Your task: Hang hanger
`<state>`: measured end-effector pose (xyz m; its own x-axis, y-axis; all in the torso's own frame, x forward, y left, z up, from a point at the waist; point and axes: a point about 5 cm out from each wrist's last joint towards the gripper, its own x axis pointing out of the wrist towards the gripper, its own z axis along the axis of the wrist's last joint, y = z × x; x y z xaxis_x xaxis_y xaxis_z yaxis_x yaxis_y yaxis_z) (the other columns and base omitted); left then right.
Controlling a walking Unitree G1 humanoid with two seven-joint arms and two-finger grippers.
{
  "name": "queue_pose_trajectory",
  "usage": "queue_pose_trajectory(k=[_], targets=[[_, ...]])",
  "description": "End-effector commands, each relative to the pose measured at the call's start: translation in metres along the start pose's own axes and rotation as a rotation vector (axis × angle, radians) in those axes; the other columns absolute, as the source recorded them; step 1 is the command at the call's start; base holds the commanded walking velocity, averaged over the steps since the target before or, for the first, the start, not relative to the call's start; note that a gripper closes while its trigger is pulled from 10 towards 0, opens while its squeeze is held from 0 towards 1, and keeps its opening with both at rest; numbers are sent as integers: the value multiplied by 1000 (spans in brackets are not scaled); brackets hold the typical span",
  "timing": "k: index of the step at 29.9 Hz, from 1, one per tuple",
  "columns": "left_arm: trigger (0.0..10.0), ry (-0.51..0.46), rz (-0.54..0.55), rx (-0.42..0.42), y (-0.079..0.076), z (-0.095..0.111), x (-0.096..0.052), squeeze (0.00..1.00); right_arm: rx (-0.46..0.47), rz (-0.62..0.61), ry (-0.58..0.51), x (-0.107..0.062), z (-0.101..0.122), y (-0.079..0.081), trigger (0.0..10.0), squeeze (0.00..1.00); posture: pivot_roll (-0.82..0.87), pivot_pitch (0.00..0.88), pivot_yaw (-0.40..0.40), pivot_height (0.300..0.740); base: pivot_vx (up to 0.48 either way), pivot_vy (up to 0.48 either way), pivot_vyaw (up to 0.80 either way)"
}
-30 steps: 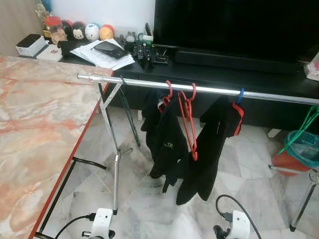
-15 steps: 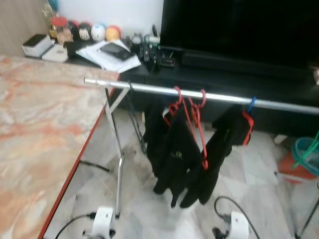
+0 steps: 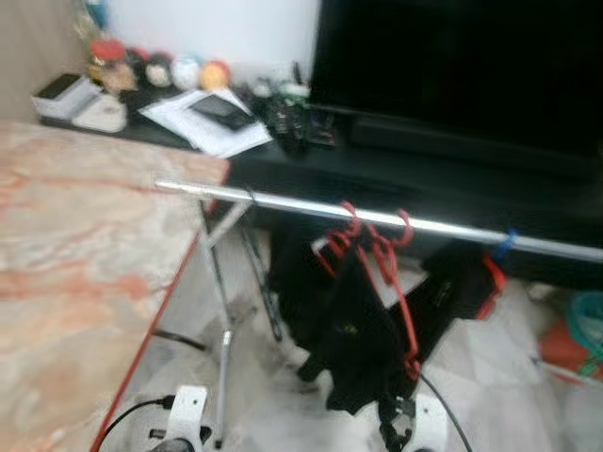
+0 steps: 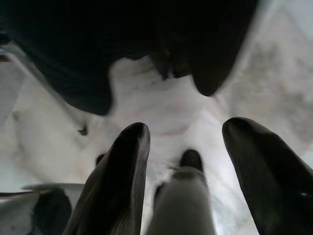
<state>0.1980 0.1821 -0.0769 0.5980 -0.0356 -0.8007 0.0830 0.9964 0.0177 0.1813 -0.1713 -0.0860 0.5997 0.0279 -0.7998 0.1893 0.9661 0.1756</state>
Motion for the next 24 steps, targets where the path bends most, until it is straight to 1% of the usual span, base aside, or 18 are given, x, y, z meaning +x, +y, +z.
queue_pose_trajectory(k=[1, 3, 4, 5, 8, 9, 10, 11, 12, 13, 15, 16, 17, 18, 20, 22, 23, 24], targets=[[10000, 30, -24, -1, -8, -8, 0, 0, -4, -39, 5, -5, -5, -19, 10000, 0, 36, 70, -63, 740, 0, 0, 0], [10000, 32, -24, -2, -8, -8, 0, 0, -9, -36, -9, -5, -3, -23, 10000, 0, 34, 70, -65, 740, 0, 0, 0], [10000, 34, -25, -2, -8, -8, 0, 0, -29, -40, -36, -7, 4, -35, 10000, 0, 28, 68, -67, 740, 0, 0, 0], [10000, 34, -25, -2, -8, -8, 0, 0, -29, -40, -36, -7, 4, -35, 10000, 0, 28, 68, -67, 740, 0, 0, 0], [10000, 38, -27, -1, -8, -9, 0, 0, -70, -88, -48, -11, 18, -56, 10000, 0, 23, 63, -69, 740, 0, 0, 0], [10000, 38, -28, -1, -8, -9, 0, 0, -86, -102, -51, -11, 20, -59, 10000, 0, 23, 62, -69, 740, 0, 0, 0], [10000, 39, -29, 0, -9, -9, 0, 0, -91, -102, -76, -12, 25, -60, 10000, 0, 24, 61, -71, 740, 0, 0, 0], [10000, 39, -29, 0, -9, -9, 0, 0, -91, -102, -76, -12, 25, -60, 10000, 0, 24, 61, -71, 740, 0, 0, 0], [10000, 39, -30, 0, -9, -9, 0, 0, -108, -103, -109, -12, 32, -62, 10000, 0, 24, 60, -71, 740, 0, 0, 0], [10000, 38, -31, -1, -8, -9, 0, 0, -118, -98, -180, -13, 44, -62, 10000, 0, 24, 60, -71, 740, 0, 0, 0], [10000, 39, -32, 0, -8, -10, 0, 0, -109, -67, -352, -17, 72, -61, 10000, 0, 12, 56, -76, 740, 0, 0, 0], [10000, 41, -34, 2, -8, -10, -1, 0, -113, -24, -491, -23, 94, -55, 10000, 0, 12, 56, -76, 740, 0, 0, 0], [10000, 41, -34, 2, -8, -10, -1, 0, -113, -24, -491, -23, 94, -55, 10000, 0, 12, 56, -76, 740, 0, 0, 0], [10000, 41, -35, 4, -9, -10, 0, 0, -132, 2, -564, -30, 108, -49, 10000, 0, 5, 56, -79, 740, 0, 0, 0], [10000, 41, -37, 4, -9, -9, 0, 0, -139, 42, -646, -41, 125, -39, 10000, 0, 5, 56, -79, 740, 0, 0, 0], [10000, 39, -38, 2, -9, -9, 0, 0, -184, 116, -733, -59, 149, -18, 10000, 0, 7, 58, -83, 740, 0, 0, 0], [10000, 39, -38, 2, -9, -9, 0, 0, -190, 140, -752, -64, 154, -12, 10000, 0, 7, 58, -83, 740, 0, 0, 0], [10000, 39, -38, 2, -9, -9, 0, 0, -190, 140, -752, -64, 154, -12, 10000, 0, 7, 58, -83, 740, 0, 0, 0]])
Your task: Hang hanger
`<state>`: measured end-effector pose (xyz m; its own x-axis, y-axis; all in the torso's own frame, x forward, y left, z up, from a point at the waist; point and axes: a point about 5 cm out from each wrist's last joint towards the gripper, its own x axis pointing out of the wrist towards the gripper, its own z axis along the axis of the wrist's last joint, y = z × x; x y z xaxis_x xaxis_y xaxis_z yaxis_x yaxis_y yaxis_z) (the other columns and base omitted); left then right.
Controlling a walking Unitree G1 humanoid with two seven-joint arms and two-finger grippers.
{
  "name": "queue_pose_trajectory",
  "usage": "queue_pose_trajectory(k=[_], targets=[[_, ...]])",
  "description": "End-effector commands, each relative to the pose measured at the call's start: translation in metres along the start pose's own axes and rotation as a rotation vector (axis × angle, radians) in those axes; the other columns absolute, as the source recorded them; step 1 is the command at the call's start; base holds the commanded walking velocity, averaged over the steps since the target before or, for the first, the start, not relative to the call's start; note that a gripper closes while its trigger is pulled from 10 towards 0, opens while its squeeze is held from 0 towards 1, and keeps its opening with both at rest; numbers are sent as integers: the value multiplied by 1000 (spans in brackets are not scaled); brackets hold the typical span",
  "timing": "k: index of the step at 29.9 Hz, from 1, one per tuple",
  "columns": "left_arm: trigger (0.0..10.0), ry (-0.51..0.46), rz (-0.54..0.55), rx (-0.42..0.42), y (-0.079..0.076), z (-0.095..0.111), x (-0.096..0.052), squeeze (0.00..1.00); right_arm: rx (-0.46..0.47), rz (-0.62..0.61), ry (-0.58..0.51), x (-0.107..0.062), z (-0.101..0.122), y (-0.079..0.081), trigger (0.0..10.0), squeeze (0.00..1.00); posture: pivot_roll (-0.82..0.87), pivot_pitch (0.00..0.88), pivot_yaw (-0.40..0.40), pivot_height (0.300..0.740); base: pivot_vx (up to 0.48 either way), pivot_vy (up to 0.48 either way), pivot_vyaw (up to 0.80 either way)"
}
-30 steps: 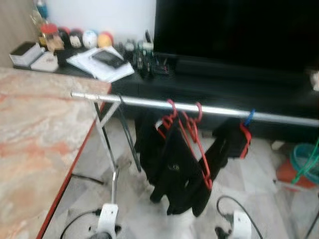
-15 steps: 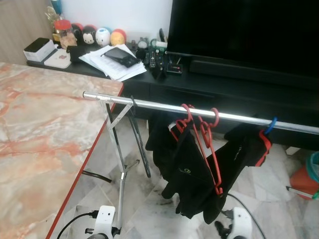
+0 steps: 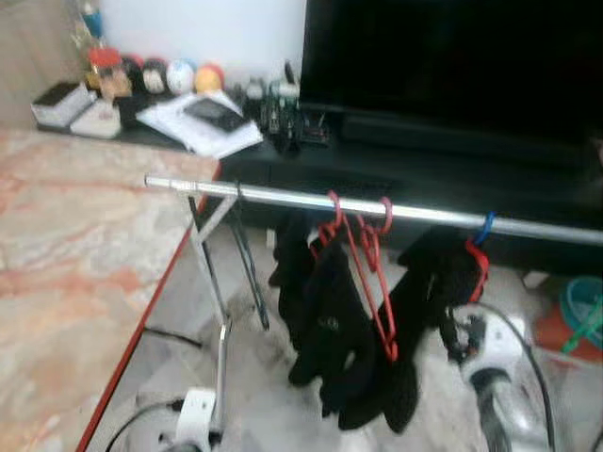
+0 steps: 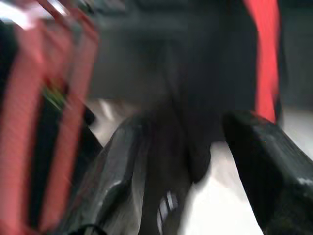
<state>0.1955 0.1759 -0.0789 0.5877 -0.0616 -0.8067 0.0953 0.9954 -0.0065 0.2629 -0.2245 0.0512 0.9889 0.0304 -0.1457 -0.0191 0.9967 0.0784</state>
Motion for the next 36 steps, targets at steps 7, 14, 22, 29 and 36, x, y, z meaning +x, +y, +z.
queue_pose_trajectory(k=[7, 14, 22, 29, 36], targets=[[10000, 26, -6, 6, -1, -5, 0, 0, -5, 268, -92, 3, 50, 42, 10000, 0, 15, 60, -87, 740, 0, 0, 0], [10000, 25, -3, 6, 0, -3, 0, 0, -5, 519, -99, 2, 93, 85, 10000, 0, 5, 63, -78, 740, 0, 0, 0], [10000, 21, -3, 6, 1, -2, 0, 0, -66, 526, 176, 33, 75, 96, 10000, 0, 3, 70, -74, 740, 0, 0, 0], [10000, 23, -2, -2, -1, -2, 0, 0, 23, 452, 228, 64, 71, 105, 10000, 0, 18, 73, -86, 740, 0, 0, 0], [10000, 25, 5, -14, -1, -3, 0, 0, 167, 408, 290, 81, 56, 113, 10000, 0, 31, 76, -93, 740, 0, 0, 0]])
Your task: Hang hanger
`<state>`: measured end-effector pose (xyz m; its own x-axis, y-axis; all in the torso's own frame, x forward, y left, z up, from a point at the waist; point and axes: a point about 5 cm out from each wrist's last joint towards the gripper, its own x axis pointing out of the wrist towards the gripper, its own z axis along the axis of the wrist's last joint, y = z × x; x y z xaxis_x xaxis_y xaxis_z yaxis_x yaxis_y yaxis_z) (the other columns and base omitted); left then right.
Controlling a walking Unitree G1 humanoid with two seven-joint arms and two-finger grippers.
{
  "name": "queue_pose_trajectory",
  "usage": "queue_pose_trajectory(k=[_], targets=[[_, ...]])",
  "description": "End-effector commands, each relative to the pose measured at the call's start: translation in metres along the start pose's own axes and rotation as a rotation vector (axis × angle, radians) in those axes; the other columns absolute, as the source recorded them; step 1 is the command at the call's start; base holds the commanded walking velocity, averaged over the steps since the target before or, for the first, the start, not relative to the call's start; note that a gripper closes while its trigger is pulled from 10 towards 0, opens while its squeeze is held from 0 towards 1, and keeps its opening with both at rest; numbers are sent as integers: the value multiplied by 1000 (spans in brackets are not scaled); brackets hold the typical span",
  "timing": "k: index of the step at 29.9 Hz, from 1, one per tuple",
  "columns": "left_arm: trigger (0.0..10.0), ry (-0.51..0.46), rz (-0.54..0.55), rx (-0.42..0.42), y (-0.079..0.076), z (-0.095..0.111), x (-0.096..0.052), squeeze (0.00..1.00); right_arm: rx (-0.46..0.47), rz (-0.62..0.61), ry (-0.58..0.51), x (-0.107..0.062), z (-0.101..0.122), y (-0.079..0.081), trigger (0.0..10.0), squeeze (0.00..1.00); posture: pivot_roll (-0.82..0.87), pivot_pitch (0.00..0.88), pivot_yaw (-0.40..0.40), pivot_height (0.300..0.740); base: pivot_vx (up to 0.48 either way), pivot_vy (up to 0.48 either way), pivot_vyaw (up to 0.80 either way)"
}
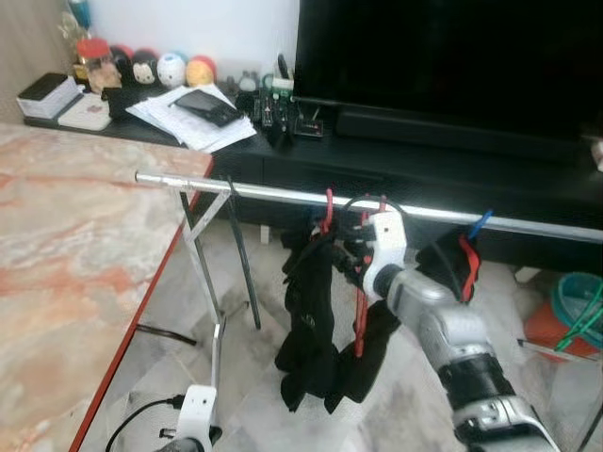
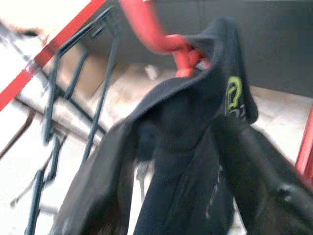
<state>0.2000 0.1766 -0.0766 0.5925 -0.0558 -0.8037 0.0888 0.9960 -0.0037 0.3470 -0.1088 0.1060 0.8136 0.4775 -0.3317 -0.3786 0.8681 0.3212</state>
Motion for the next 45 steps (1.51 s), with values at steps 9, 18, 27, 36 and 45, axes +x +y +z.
queue_pose_trajectory(k=[9, 18, 27, 36, 45], targets=[[10000, 33, -3, -12, -4, -9, -1, 0, 62, -73, 68, 11, -19, -14, 10000, 0, 37, 80, -100, 740, 0, 0, 0], [10000, 33, 0, -20, -5, -10, -1, 0, 52, -113, 94, 12, -28, -20, 10000, 0, 39, 83, -104, 740, 0, 0, 0], [10000, 32, -4, -20, -6, -10, -1, 0, 38, -125, 51, 12, -27, -27, 4824, 0, 41, 81, -109, 740, 0, 0, 0], [10000, 32, -3, -26, -7, -10, -1, 0, 49, -109, 41, 10, -34, -30, 0, 0, 46, 80, -111, 740, 0, 0, 0], [10000, 33, -4, -26, -6, -10, -1, 0, 57, -78, 43, 8, -40, -30, 0, 0, 44, 85, -107, 740, 0, 0, 0]])
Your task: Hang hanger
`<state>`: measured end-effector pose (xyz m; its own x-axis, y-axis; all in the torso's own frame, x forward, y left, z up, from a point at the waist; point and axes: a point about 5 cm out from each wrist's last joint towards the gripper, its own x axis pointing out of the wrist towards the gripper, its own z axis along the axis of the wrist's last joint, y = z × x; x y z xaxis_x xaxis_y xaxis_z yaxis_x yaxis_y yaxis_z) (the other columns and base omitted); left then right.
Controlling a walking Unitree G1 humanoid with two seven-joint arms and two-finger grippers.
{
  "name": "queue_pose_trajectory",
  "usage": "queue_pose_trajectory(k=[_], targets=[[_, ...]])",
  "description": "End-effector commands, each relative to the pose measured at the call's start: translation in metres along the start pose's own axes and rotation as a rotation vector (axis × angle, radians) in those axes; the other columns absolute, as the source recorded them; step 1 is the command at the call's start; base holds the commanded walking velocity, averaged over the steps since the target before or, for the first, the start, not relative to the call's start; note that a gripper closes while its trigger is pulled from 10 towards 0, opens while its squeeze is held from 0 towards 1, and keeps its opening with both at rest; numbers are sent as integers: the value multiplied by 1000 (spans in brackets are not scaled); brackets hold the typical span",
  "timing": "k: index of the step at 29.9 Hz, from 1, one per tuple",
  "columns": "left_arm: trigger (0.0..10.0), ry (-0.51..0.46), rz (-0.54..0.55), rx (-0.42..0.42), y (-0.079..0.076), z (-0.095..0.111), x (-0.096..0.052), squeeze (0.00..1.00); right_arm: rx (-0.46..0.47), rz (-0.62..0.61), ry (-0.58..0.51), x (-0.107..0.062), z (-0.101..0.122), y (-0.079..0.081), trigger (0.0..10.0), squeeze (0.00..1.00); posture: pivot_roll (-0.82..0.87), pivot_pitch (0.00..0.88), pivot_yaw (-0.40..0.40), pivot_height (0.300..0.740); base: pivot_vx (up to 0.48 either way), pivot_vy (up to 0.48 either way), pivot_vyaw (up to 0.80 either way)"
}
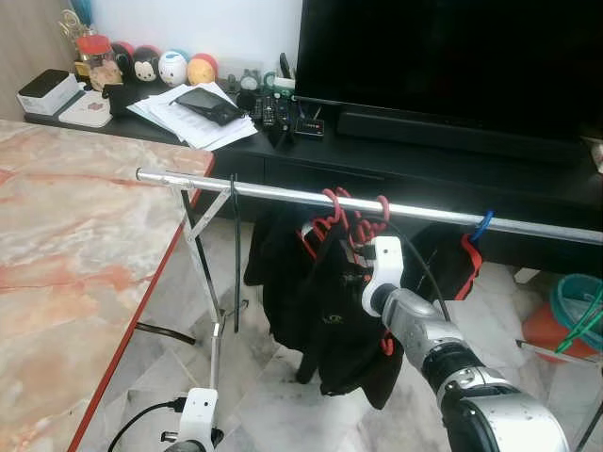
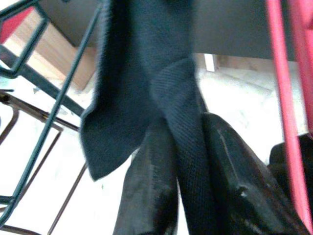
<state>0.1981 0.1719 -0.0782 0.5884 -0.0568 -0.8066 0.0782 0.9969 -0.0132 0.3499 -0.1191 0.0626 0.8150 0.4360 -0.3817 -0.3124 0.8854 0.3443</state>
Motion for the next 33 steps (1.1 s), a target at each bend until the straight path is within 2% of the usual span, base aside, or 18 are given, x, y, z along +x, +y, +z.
queue_pose_trajectory(k=[1, 9, 14, 18, 20, 29, 30, 33], targets=[[10000, 29, -2, -12, -1, -8, -1, 0, 11, -25, 3, -3, -4, -7, 0, 0, 44, 85, -106, 740, 0, 0, 0], [10000, 30, -1, -8, 0, -8, -1, 0, 12, -30, -18, -4, 0, -9, 0, 0, 46, 85, -103, 740, 0, 0, 0], [10000, 30, -1, -6, 0, -8, -1, 0, -21, -36, -51, -4, 3, -9, 0, 0, 43, 84, -99, 740, 0, 0, 0], [10000, 31, -11, 20, 0, -8, -1, 0, -65, -16, -166, -5, 17, -7, 0, 0, 41, 84, -96, 740, 0, 0, 0], [10000, 31, -14, 24, 0, -8, -1, 0, -59, 15, -204, -7, 19, -5, 0, 0, 33, 84, -93, 740, 0, 0, 0], [10000, 34, -18, 35, 0, -8, -1, 0, -81, 69, -248, -14, 11, -5, 0, 0, 29, 87, -88, 740, 0, 0, 0], [10000, 35, -19, 39, 0, -8, -1, 0, -90, 63, -244, -17, 5, -8, 10000, 0, 28, 88, -86, 740, 0, 0, 0], [10000, 36, -19, 41, 1, -8, -1, 0, -101, 57, -251, -24, -3, -11, 10000, 0, 23, 91, -83, 740, 0, 0, 0]])
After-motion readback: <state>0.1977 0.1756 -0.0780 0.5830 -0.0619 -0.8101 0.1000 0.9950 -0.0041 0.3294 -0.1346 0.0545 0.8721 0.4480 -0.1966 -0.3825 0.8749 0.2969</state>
